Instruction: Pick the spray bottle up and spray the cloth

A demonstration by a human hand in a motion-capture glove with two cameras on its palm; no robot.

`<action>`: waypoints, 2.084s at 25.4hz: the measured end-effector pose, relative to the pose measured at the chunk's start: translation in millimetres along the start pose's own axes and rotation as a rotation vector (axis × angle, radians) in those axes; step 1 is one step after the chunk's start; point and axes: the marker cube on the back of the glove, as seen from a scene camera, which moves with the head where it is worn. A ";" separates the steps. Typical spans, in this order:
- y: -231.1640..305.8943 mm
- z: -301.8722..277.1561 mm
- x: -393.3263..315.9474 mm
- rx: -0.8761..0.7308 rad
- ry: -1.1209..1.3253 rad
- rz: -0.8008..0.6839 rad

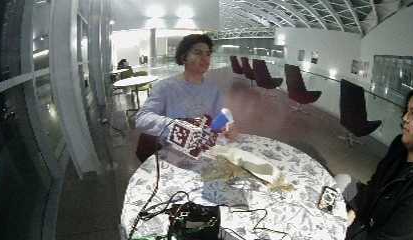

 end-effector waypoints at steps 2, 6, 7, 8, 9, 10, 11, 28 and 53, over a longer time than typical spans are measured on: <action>-0.1 1.8 -0.8 -0.003 -0.001 0.002; -5.9 7.6 -1.3 -0.006 -0.001 0.004; -7.9 10.0 -2.8 -0.006 -0.004 -0.002; -10.1 13.2 -5.5 -0.003 -0.011 -0.012; -12.6 17.1 -9.4 0.002 -0.020 -0.028; -15.7 21.6 -14.6 0.013 -0.031 -0.051; -19.4 26.6 -21.0 0.027 -0.041 -0.082; -168.6 208.8 -102.4 0.055 -0.125 -0.656; -74.8 131.0 -57.0 0.191 0.196 -0.530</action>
